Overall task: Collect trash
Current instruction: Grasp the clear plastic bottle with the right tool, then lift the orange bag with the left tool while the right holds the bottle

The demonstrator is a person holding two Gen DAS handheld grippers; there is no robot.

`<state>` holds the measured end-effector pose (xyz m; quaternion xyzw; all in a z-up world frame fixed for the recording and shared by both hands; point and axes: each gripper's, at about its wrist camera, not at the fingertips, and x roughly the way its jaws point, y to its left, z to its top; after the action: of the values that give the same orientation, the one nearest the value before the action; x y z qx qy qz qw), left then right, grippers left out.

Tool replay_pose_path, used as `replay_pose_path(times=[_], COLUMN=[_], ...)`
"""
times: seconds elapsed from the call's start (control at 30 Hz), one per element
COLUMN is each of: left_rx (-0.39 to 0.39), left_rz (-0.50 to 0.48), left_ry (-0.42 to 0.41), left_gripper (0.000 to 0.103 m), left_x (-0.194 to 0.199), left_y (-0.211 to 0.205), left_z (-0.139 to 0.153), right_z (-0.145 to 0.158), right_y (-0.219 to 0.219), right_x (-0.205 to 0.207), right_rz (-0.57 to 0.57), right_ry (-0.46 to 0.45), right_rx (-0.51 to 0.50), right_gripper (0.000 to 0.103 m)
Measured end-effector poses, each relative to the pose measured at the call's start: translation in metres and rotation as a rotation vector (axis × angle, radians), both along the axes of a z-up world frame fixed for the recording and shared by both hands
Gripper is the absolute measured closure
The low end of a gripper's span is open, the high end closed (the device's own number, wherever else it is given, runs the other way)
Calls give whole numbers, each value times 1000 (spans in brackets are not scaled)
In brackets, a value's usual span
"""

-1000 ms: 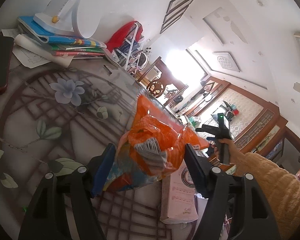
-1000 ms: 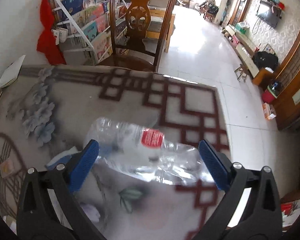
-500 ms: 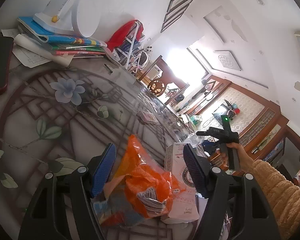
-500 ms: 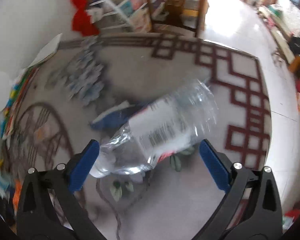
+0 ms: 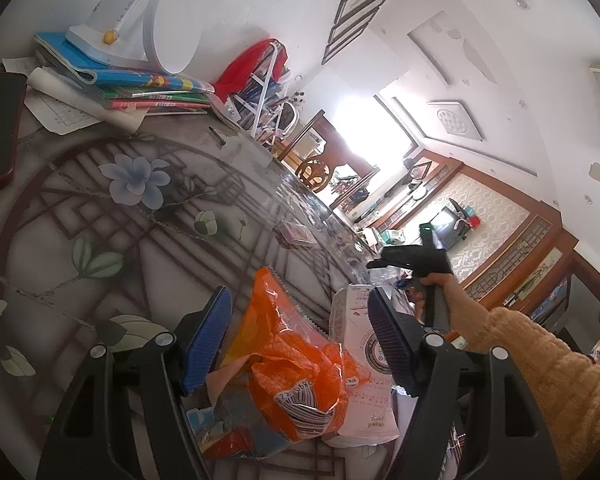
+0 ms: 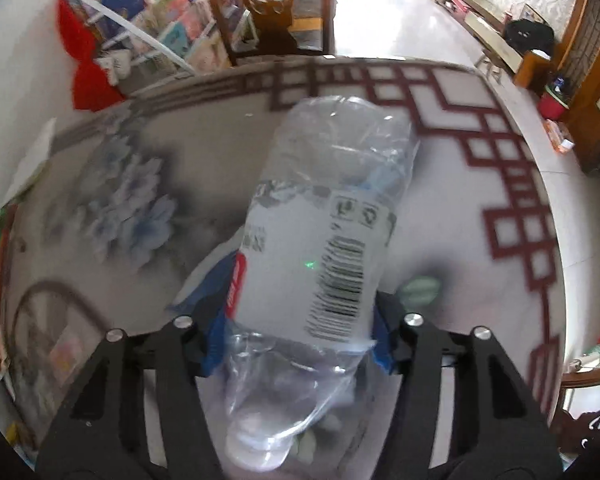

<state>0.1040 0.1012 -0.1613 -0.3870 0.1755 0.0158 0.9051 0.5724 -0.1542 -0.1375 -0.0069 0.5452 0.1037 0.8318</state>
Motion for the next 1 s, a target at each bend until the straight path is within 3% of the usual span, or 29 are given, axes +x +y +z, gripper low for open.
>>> replay_pose_path(times=[0.2,0.37,0.5,0.6,0.7,0.87,1.0], left_rx=[4,11,5,-54,-67,-72,3], left_rz=[-2,-12,-37,-32,-30,-66,-128], left_ry=[7,8,14,55,91,92,149], left_gripper=[28,22,21,21,21,21,21], left_x=[2,5,6,0,-7,-14,-8], left_y=[0,-2,-1,6,12,11,-4], left_z=[-1,0,1,-4,-5,8,15], right_z=[38,67,74,77,71,57,49], right_y=[-15,-32,-44,-57,-71,-98,-104], right_x=[-87,-207,-311,-383,-435,-489,-500], right_rz=[115,176,167,148,90,-3,-35], right_ry=[-37,-45,-70,-105,-124,-142,-147], right_rx=[71,156,219,260,295,345,317], right_gripper=[49,49,49,49,49,48,48])
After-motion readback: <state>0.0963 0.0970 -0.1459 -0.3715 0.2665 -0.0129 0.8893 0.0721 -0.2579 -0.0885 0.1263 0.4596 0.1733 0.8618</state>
